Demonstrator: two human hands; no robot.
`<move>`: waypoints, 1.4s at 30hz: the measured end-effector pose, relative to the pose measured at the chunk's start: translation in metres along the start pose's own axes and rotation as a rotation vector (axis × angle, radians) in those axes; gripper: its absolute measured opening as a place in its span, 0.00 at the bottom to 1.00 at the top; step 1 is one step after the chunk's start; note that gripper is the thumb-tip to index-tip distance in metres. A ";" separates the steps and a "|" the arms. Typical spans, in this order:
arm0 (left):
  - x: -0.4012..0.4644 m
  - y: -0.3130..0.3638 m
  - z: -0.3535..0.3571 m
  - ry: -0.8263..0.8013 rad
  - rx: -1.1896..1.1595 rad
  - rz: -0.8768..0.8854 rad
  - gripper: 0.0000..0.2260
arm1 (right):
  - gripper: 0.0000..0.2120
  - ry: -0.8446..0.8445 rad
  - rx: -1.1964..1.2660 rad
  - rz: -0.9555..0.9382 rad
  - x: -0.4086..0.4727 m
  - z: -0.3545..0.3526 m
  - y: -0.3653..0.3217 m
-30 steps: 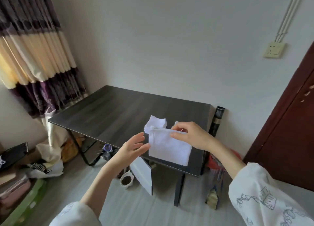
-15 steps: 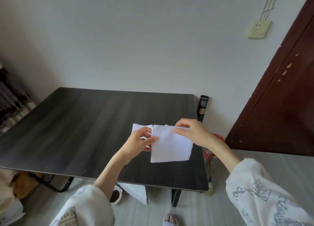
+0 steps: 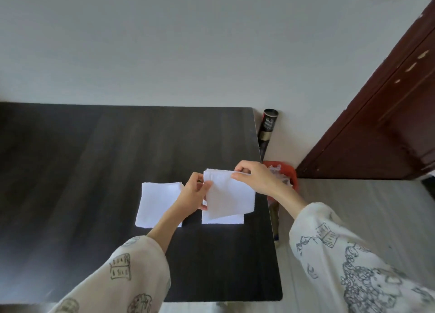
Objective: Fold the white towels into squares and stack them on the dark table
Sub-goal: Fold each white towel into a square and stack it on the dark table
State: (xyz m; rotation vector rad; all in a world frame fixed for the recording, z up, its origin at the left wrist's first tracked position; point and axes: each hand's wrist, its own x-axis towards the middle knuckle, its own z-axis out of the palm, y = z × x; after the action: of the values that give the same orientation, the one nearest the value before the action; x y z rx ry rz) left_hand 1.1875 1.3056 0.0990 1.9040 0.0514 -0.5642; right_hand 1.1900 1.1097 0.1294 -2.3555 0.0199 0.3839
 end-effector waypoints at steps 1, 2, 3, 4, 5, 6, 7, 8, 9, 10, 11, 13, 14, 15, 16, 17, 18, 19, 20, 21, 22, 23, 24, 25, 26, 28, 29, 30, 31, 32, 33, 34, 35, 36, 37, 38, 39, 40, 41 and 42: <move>0.008 -0.004 0.002 0.011 0.014 -0.021 0.06 | 0.08 -0.021 -0.001 0.021 0.008 0.003 0.004; 0.016 -0.009 0.004 0.017 0.029 -0.039 0.07 | 0.08 -0.040 -0.003 0.045 0.015 0.006 0.009; 0.023 -0.013 0.005 0.015 0.039 -0.055 0.07 | 0.07 -0.057 -0.005 0.066 0.021 0.010 0.013; 0.029 -0.017 0.006 0.009 0.044 -0.070 0.07 | 0.07 -0.071 -0.003 0.089 0.026 0.013 0.016; 0.036 -0.020 0.006 -0.001 0.050 -0.084 0.07 | 0.07 -0.083 0.003 0.108 0.032 0.016 0.020; 0.041 -0.023 0.006 -0.014 0.059 -0.101 0.07 | 0.07 -0.092 0.019 0.131 0.036 0.019 0.023; 0.045 -0.026 0.006 -0.025 0.064 -0.117 0.07 | 0.07 -0.100 0.038 0.154 0.040 0.022 0.026; 0.048 -0.029 0.006 -0.034 0.067 -0.131 0.07 | 0.07 -0.109 0.052 0.175 0.043 0.025 0.029; 0.051 -0.032 0.005 -0.044 0.071 -0.139 0.07 | 0.07 -0.119 0.060 0.193 0.046 0.027 0.030; 0.053 -0.036 0.005 -0.055 0.076 -0.147 0.07 | 0.08 -0.132 0.067 0.213 0.049 0.030 0.032; 0.056 -0.039 0.004 -0.066 0.082 -0.157 0.07 | 0.08 -0.145 0.077 0.234 0.051 0.034 0.034; 0.059 -0.045 0.003 -0.089 0.103 -0.178 0.07 | 0.09 -0.164 0.095 0.272 0.056 0.041 0.039; 0.061 -0.047 0.003 -0.095 0.111 -0.182 0.07 | 0.10 -0.167 0.095 0.283 0.058 0.045 0.041; 0.063 -0.050 0.003 -0.096 0.113 -0.184 0.06 | 0.10 -0.163 0.087 0.290 0.061 0.048 0.043; 0.064 -0.052 0.003 -0.092 0.115 -0.184 0.06 | 0.10 -0.154 0.075 0.295 0.063 0.050 0.045; 0.065 -0.054 0.004 -0.087 0.123 -0.182 0.07 | 0.10 -0.141 0.066 0.300 0.065 0.052 0.046; 0.066 -0.056 0.004 -0.084 0.140 -0.180 0.07 | 0.10 -0.126 0.067 0.304 0.066 0.054 0.048; 0.067 -0.058 0.005 -0.082 0.159 -0.179 0.09 | 0.10 -0.111 0.077 0.308 0.067 0.055 0.049; 0.068 -0.060 0.005 -0.082 0.171 -0.180 0.10 | 0.10 -0.098 0.091 0.311 0.068 0.055 0.051; 0.070 -0.061 0.006 -0.080 0.172 -0.181 0.10 | 0.10 -0.088 0.105 0.316 0.068 0.055 0.052; 0.071 -0.063 0.006 -0.078 0.165 -0.183 0.09 | 0.09 -0.080 0.115 0.322 0.069 0.055 0.054; 0.072 -0.063 0.006 -0.076 0.154 -0.186 0.09 | 0.09 -0.073 0.125 0.331 0.070 0.056 0.056; 0.073 -0.063 0.006 -0.073 0.149 -0.190 0.09 | 0.09 -0.066 0.135 0.340 0.070 0.057 0.058; 0.075 -0.064 0.006 -0.070 0.153 -0.194 0.10 | 0.09 -0.059 0.142 0.349 0.071 0.058 0.060; 0.077 -0.064 0.006 -0.069 0.161 -0.198 0.10 | 0.09 -0.054 0.144 0.356 0.071 0.059 0.061; 0.078 -0.064 0.007 -0.064 0.175 -0.206 0.10 | 0.10 -0.047 0.134 0.356 0.072 0.061 0.063; 0.079 -0.064 0.008 -0.059 0.176 -0.212 0.10 | 0.11 -0.042 0.128 0.354 0.072 0.062 0.064; 0.080 -0.065 0.009 -0.052 0.178 -0.217 0.10 | 0.11 -0.034 0.122 0.351 0.071 0.062 0.064; 0.081 -0.065 0.009 -0.043 0.183 -0.222 0.10 | 0.12 -0.019 0.118 0.343 0.071 0.063 0.063; 0.082 -0.065 0.010 -0.034 0.193 -0.227 0.10 | 0.12 0.001 0.113 0.332 0.071 0.064 0.063; 0.083 -0.065 0.010 -0.026 0.207 -0.229 0.10 | 0.12 0.024 0.110 0.319 0.071 0.065 0.063; 0.083 -0.066 0.011 -0.020 0.223 -0.231 0.10 | 0.13 0.046 0.108 0.307 0.070 0.066 0.062; 0.084 -0.066 0.012 -0.015 0.237 -0.231 0.10 | 0.13 0.064 0.106 0.295 0.070 0.068 0.062; 0.084 -0.066 0.012 -0.011 0.245 -0.232 0.10 | 0.13 0.081 0.102 0.285 0.069 0.069 0.061; 0.084 -0.066 0.013 -0.008 0.245 -0.232 0.10 | 0.13 0.096 0.099 0.278 0.068 0.071 0.062; 0.083 -0.066 0.013 -0.006 0.244 -0.231 0.10 | 0.13 0.112 0.095 0.275 0.068 0.072 0.062; 0.083 -0.066 0.013 -0.002 0.245 -0.232 0.10 | 0.12 0.127 0.090 0.274 0.067 0.074 0.063; 0.082 -0.067 0.013 0.001 0.250 -0.236 0.10 | 0.12 0.145 0.086 0.277 0.066 0.075 0.064; 0.082 -0.067 0.013 0.006 0.250 -0.240 0.09 | 0.12 0.162 0.082 0.282 0.064 0.076 0.065; 0.082 -0.068 0.013 0.011 0.242 -0.244 0.09 | 0.12 0.179 0.079 0.287 0.062 0.077 0.066</move>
State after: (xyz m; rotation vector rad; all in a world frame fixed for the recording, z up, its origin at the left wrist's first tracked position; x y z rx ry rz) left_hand 1.2354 1.3031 0.0036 2.1519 0.2345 -0.7520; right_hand 1.2208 1.1199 0.0150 -2.3053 0.4538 0.3017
